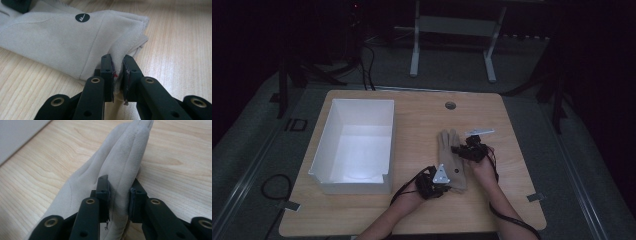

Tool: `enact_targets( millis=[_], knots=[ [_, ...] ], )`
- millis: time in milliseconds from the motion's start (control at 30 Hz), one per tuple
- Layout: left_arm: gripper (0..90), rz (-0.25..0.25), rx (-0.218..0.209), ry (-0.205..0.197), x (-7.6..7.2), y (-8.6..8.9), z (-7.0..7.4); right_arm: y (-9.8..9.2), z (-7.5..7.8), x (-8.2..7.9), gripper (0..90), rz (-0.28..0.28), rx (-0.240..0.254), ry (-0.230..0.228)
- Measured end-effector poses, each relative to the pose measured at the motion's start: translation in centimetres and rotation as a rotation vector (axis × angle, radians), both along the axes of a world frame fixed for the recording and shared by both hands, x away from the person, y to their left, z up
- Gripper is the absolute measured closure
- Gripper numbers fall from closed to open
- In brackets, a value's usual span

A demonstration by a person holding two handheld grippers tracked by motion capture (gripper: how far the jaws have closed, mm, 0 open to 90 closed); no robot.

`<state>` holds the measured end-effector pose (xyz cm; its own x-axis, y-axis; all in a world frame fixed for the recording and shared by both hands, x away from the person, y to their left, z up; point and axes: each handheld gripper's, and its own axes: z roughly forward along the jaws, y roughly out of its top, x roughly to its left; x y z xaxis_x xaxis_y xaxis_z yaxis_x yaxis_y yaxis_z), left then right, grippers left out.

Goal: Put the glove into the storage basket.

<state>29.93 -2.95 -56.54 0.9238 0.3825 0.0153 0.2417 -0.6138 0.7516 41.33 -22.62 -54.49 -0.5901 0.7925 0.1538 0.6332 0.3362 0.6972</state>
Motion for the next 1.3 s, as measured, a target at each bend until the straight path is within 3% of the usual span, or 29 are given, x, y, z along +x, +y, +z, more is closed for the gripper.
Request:
enact_targets(
  millis=[100,267,333,400,500,633,700,800,900,967,1067,1300],
  knots=[
    [81.7,0.005,-0.003,-0.002,0.1,0.2,0.4,0.0,0.6,-0.1,80.4,-0.008,0.012,-0.019],
    [81.6,-0.002,0.013,0.008,0.3,0.3,0.3,0.4,1.0,0.3,80.3,0.017,-0.012,0.005],
    [81.5,0.006,-0.004,0.023,0.3,0.4,0.0,0.4,0.9,0.5,75.1,0.009,0.002,0.028],
    [81.5,0.011,-0.007,0.022,0.3,0.5,-0.1,0.3,0.7,0.7,58.3,-0.001,0.028,0.043],
    [81.5,0.011,0.000,0.017,0.4,0.6,0.0,0.3,0.4,0.8,45.6,-0.009,0.065,0.064],
    [81.5,0.010,0.008,0.012,0.4,0.7,0.0,0.8,-0.4,1.2,37.2,-0.023,0.011,0.091],
    [81.5,0.009,0.008,0.015,0.4,0.7,0.0,0.8,-0.7,1.5,36.3,-0.026,0.020,0.114],
    [81.4,0.010,0.003,0.021,0.5,0.8,-0.1,0.9,-0.9,1.7,41.3,-0.002,0.028,0.130],
    [81.4,0.013,-0.004,0.028,0.5,0.9,-0.1,1.0,-0.9,1.6,60.6,0.033,0.039,0.140],
    [81.4,0.011,-0.005,0.032,0.5,0.9,-0.1,1.1,-0.5,1.3,67.6,0.034,0.025,0.124],
    [81.5,0.007,0.004,0.035,0.5,0.9,0.1,1.4,0.0,1.0,70.3,0.039,0.004,0.098],
    [81.4,0.013,0.004,0.026,0.5,1.1,0.9,1.1,1.1,0.9,70.6,0.037,0.046,0.085]
  ],
)
